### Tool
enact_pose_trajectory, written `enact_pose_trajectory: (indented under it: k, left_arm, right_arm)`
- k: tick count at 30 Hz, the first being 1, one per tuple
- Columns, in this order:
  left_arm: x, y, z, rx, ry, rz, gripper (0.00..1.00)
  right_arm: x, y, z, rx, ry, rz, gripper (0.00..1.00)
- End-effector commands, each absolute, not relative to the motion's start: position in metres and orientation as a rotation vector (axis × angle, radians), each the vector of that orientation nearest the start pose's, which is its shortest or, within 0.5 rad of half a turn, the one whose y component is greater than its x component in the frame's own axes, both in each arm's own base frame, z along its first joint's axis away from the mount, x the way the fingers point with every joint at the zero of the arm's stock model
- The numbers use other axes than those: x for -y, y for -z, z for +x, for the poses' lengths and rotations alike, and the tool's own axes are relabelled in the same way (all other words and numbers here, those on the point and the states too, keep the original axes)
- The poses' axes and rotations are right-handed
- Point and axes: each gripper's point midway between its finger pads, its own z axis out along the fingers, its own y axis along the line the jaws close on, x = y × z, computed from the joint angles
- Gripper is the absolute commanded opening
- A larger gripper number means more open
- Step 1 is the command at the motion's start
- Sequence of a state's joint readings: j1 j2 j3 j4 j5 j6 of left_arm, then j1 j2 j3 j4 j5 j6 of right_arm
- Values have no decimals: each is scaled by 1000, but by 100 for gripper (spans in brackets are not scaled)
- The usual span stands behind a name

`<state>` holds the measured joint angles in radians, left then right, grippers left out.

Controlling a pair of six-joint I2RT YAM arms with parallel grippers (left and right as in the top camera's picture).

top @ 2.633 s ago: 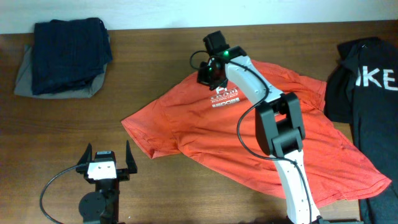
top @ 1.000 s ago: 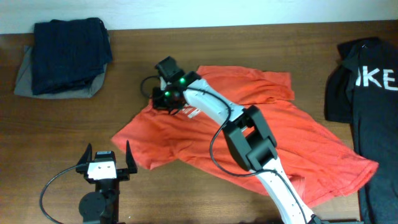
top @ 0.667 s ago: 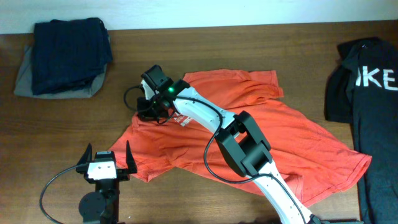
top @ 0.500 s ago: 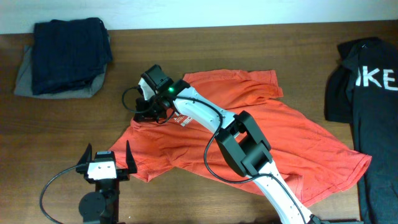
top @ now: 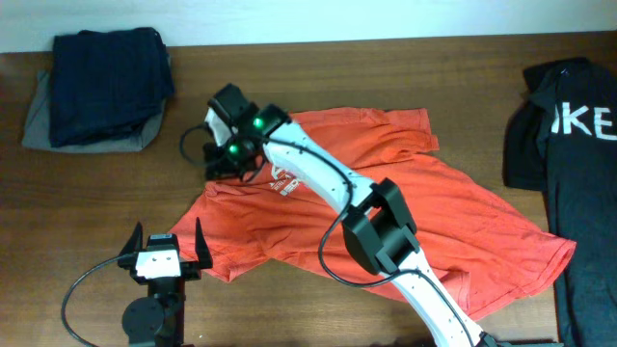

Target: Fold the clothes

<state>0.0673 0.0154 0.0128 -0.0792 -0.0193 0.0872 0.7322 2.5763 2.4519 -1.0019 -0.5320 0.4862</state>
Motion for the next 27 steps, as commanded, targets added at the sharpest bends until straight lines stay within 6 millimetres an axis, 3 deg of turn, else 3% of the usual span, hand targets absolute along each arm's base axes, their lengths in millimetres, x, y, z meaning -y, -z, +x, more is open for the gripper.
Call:
enact_pose_trajectory:
  k: [1,4,5,6,8,13,17,20,24,27]
  left_arm:
    - [-22,-156,245,-1652,-150,5,99]
    - [-22,-156,245,-1652,-150,5,99]
    - [-22,-156,245,-1652,-150,5,99]
    - [-22,-156,245,-1652,-150,5,99]
    - [-22,-156,245,-1652,-150,5,99]
    - [-22,-156,245,-1652,-150,5,99]
    - [-22,-156,245,-1652,-150,5,99]
    - [-22,-156,245,-1652,-150,5,99]
    - [-22,-156,245,-1652,-150,5,99]
    - [-22,-156,245,-1652,-150,5,99]
  right_arm:
    - [-379,-115,456,-2761,-546,-342,21]
    - [-304,-145,484,-2747,-305,-168,50]
    - [-281,-154,490,-2744,-260,-117,63]
    - [-252,-164,496,-2745,-227,-48,83]
    - [-210,-173,503,-2761,-207,55,96]
    - [-111,-159,505,-2867,-127,320,95]
    - [-59,-136,503,-2945,-183,506,95]
    - [-37,-119,502,-2979,-261,618,99]
    - [-27,-102,505,-2990,-342,688,99]
    - [-24,-80,504,-2996,-339,839,99]
